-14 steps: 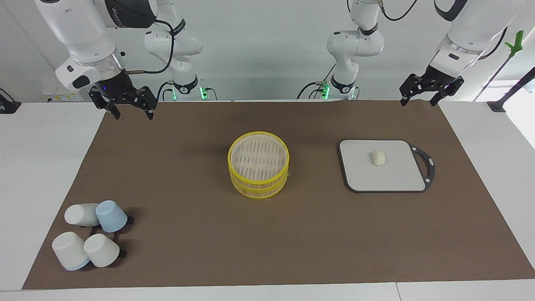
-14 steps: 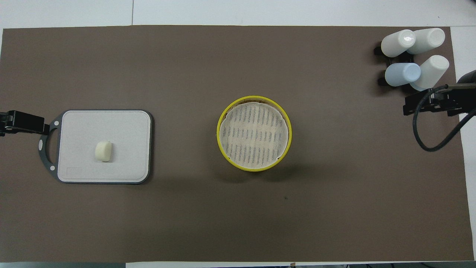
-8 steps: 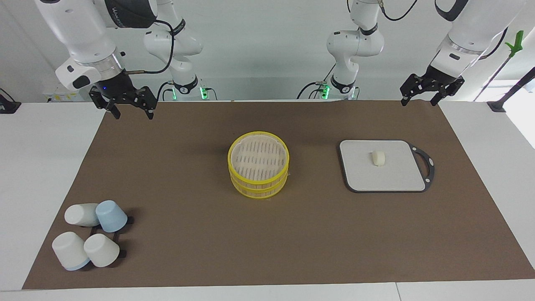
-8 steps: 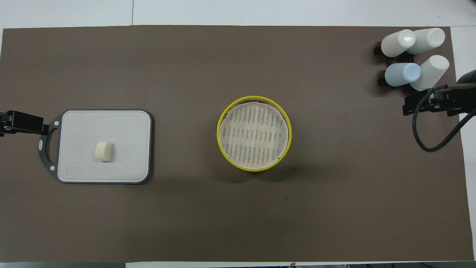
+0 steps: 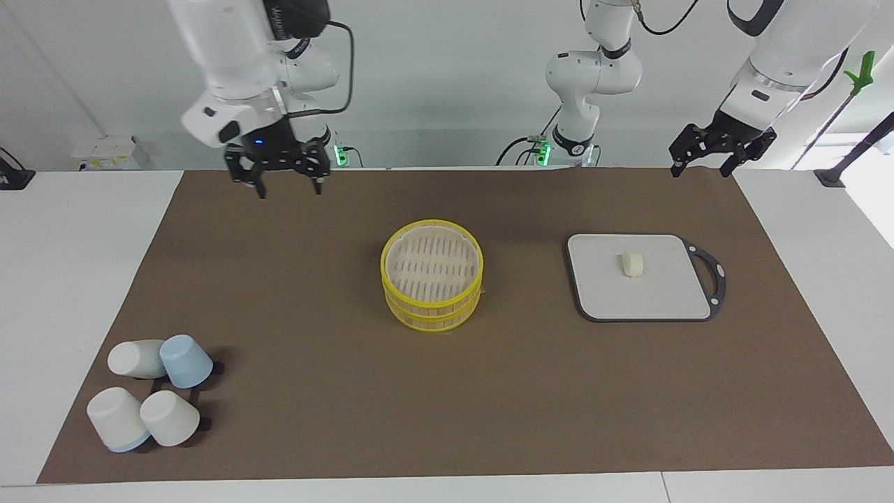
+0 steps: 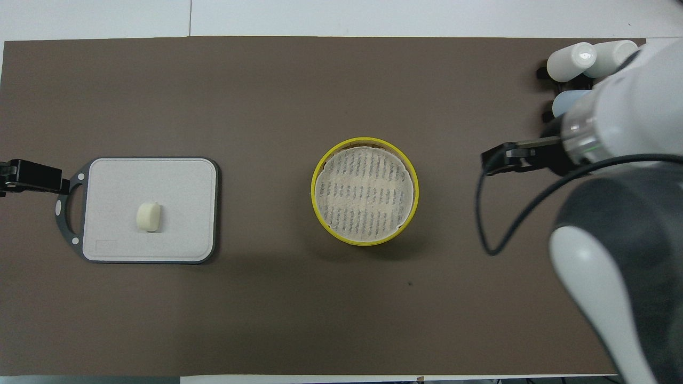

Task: Place bun in steamer

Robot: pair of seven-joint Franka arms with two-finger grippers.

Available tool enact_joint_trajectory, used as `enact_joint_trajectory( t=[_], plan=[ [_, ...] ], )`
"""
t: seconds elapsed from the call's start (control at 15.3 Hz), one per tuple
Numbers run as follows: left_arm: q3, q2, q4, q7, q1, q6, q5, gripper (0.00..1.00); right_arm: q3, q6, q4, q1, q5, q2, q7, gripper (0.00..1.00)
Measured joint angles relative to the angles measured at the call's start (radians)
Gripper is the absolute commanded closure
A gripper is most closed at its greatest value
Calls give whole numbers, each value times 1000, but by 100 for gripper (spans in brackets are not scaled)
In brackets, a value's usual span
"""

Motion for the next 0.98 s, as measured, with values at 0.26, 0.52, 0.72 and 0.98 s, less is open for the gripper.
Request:
enact_joint_trajectory(
  t=[0.26,0.52,0.72,0.98],
  plan=[
    [1,-57,-222,29,0,172,0,0,2,116,195,284,-17,289,330,0],
    [5,-81,-622,124,7,553,0,0,-2,243,243,363,-64,464,368,0],
    [1,-26,-761,144,8,737,0,0,-4,302,202,363,-68,470,368,16],
    [-5,48,-778,153,6,842,0,10,-3,351,139,360,-61,449,368,41]
  ],
)
